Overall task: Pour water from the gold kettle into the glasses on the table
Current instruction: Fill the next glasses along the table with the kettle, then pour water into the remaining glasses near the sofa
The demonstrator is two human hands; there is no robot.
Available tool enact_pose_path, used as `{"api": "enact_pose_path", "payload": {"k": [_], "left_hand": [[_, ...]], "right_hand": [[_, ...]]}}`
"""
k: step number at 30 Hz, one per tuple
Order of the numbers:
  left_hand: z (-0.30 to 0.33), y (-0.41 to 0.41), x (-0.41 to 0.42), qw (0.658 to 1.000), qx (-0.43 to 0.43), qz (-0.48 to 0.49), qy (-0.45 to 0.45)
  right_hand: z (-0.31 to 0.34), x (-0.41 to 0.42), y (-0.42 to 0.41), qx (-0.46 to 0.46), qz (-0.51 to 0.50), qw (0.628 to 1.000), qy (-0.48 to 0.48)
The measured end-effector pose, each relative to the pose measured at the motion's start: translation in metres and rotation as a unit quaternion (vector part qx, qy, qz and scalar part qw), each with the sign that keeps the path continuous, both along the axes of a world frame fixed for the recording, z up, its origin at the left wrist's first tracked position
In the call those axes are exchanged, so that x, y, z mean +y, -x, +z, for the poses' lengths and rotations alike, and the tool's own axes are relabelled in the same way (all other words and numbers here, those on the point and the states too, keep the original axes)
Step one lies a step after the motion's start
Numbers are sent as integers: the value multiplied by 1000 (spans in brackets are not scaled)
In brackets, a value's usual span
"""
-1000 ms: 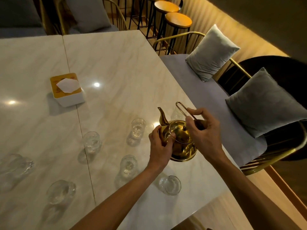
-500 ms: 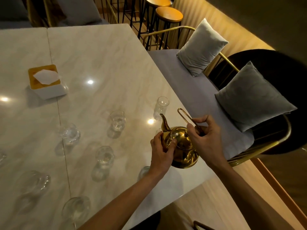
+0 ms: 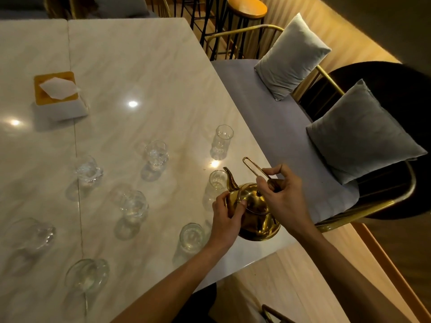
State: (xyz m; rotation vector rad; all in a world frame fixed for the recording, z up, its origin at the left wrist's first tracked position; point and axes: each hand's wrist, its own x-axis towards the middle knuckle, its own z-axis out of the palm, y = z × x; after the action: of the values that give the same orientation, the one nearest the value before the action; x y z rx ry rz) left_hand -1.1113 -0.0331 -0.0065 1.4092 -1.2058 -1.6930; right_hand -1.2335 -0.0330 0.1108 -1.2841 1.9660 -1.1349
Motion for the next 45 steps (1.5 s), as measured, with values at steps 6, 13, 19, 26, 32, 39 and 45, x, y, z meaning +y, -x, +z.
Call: {"api": "enact_pose_path", "payload": {"k": [6, 13, 19, 26, 32, 39, 45], "left_hand": [[-9, 13, 6, 999, 21, 9, -37], [-11, 26, 7, 995, 43, 27, -81], [-24, 28, 9, 990, 64, 37, -120], [-28, 28, 9, 981, 88, 38, -171], [-29, 28, 7, 975, 88, 27, -201], [-20, 30, 5, 970, 98, 16, -224], [-12, 34, 4, 966, 112, 19, -232]], "right_hand": [[-4, -4, 11, 3, 25, 999, -20], [-12, -18, 19, 26, 52, 997, -47], [-23, -30, 17, 61, 73, 993, -68], [-30, -44, 12, 97, 96, 986, -94], [-26, -52, 11, 103, 112, 983, -107], [-24, -60, 14, 117, 122, 978, -123], [-14, -65, 16, 132, 130, 974, -127]]}}
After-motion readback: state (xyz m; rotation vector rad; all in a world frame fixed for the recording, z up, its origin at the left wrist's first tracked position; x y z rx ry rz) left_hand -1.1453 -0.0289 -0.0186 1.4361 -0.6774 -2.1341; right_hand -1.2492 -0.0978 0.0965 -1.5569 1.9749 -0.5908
